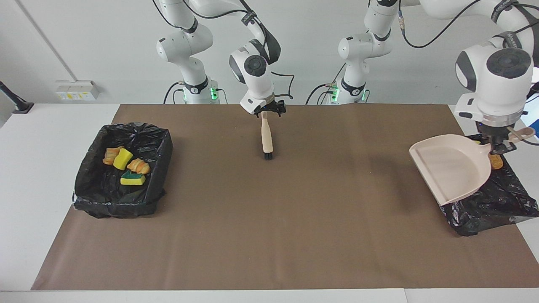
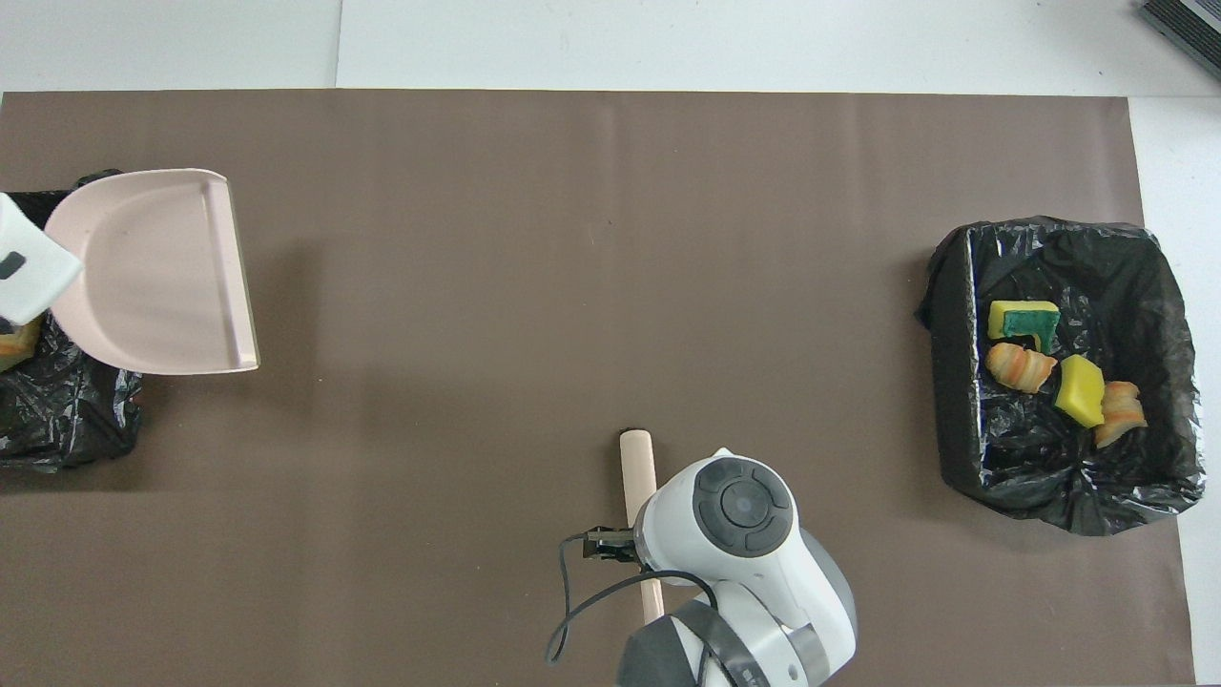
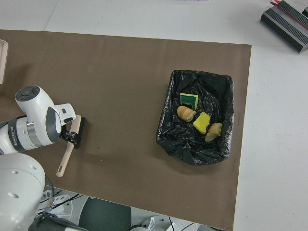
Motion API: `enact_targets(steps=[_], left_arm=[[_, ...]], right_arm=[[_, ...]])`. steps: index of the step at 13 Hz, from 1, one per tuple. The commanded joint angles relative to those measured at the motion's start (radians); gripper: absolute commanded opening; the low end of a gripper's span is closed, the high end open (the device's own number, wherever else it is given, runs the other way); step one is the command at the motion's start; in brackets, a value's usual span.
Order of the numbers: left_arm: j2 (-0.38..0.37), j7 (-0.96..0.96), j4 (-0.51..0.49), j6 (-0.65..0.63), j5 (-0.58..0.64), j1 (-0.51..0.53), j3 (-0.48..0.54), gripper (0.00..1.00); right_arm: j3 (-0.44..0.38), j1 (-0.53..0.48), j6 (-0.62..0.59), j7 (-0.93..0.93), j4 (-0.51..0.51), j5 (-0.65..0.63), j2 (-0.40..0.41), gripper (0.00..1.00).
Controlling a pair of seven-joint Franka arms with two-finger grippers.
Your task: Sweep and dump trash in bin
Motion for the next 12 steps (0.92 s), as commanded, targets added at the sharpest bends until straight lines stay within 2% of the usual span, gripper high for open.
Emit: enact_targets(steps=[1,3,6,8,12], left_arm=[[0.037,-0.327,-0.018,-0.020,-0.079,-0.136,0.018,0.00],[0.071,-0.567,-0.013,-0.008,-0.184,-0.223,0.018,0.00],[0.143,-0.922,0.043,-0.020,-0.296,-0.366,0.019,0.00],[0.158,-1.130,0.075,-0.020,-0.371,-0.406,0.018,0.00],[0.282,-1.409,0.267,-0.046,-0.440,-0.494,0.018,0.00]], right_arm=[[0.005,-0.095,-0.026,-0.021,0.076,-0.102,0.014,1.00],[0.005,-0.172,-0.029,-0.041,0.121,-0.160,0.011,1.00],[0.005,-0.238,-0.105,-0.066,0.206,-0.228,0.010,1.00],[0.005,-0.276,-0.167,-0.101,0.268,-0.233,0.008,1.00],[0.000,-0.370,-0.358,-0.253,0.412,-0.234,-0.015,1.00]])
